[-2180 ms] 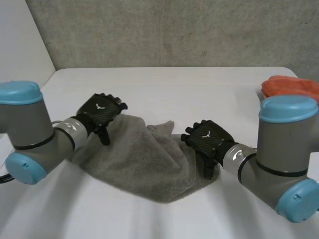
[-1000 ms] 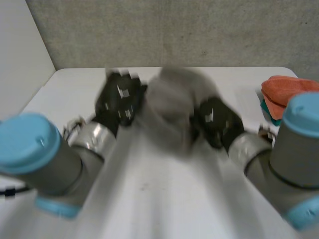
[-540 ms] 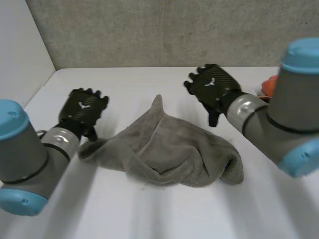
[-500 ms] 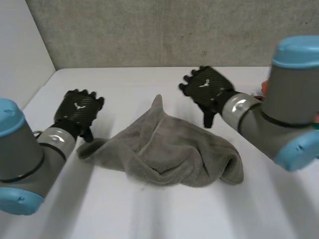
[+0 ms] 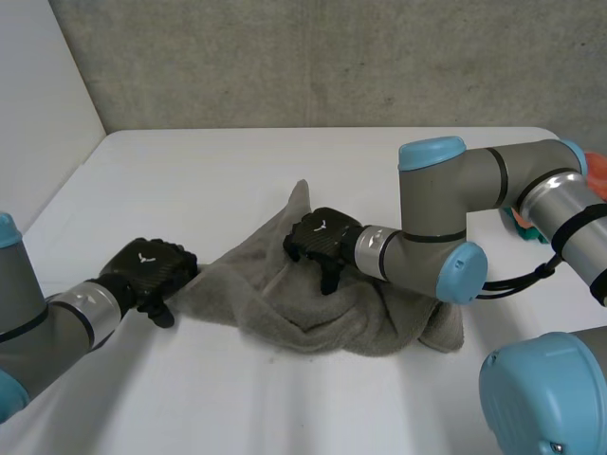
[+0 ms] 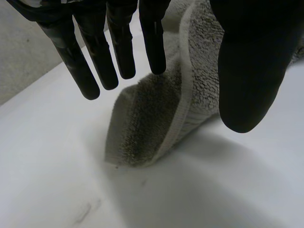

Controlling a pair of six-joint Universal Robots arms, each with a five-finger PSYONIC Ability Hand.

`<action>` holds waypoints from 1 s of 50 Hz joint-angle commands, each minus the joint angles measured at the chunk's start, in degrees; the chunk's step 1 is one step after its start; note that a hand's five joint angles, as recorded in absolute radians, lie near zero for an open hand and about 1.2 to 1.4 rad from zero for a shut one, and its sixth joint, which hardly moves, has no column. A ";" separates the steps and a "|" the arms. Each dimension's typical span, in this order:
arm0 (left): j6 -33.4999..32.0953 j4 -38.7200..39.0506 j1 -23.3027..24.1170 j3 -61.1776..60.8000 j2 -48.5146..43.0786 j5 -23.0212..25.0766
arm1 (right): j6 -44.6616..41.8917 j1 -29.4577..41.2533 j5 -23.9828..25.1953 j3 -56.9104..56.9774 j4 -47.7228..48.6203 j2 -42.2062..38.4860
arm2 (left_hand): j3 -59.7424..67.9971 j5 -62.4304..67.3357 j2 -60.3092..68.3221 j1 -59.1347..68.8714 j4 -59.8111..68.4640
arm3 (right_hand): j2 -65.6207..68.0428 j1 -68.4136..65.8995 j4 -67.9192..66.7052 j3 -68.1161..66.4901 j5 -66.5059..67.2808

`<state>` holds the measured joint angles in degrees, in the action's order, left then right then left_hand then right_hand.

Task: Fold the laundry.

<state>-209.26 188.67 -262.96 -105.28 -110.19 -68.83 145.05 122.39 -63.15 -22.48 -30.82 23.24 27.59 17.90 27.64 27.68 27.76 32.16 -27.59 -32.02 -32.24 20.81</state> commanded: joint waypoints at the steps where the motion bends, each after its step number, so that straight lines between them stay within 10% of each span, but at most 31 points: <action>1: -0.01 0.12 0.96 0.87 -2.40 -0.25 | 1.37 0.04 -0.13 0.77 0.67 -1.18 | 7.35 7.04 7.30 7.26 7.18 | 23.28 -27.85 -23.42 -23.20 24.63; 6: 0.08 0.56 2.54 1.31 -2.84 -0.34 | 1.55 0.13 -0.48 0.51 0.41 -1.62 | 8.02 7.71 7.97 7.93 7.85 | 47.80 -52.37 -47.94 -47.72 49.15; 17: 0.95 3.01 3.59 3.41 -4.94 -0.87 | 3.66 0.22 -0.66 -2.30 0.41 6.02 | 39.39 39.07 39.34 39.30 39.21 | 47.84 -52.41 -47.98 -47.76 49.19; 20: 2.01 3.81 4.21 4.38 -5.38 -1.48 | 3.57 0.22 -1.01 -3.97 0.67 7.26 | 52.40 52.09 52.35 52.31 52.23 | 12.84 -17.41 -12.98 -12.76 14.19; 50: 5.53 3.55 4.39 -0.28 9.38 -3.15 | 3.22 2.24 -1.98 -0.11 0.59 -0.83 | 52.41 52.10 52.36 52.32 52.24 | -7.78 3.21 7.64 7.86 -6.43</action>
<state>-203.76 192.26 -258.55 -105.57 -100.85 -71.98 148.27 123.91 -64.96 -22.93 -30.23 23.14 68.02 56.00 68.35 65.40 68.64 25.08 -21.80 -24.11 -24.70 14.32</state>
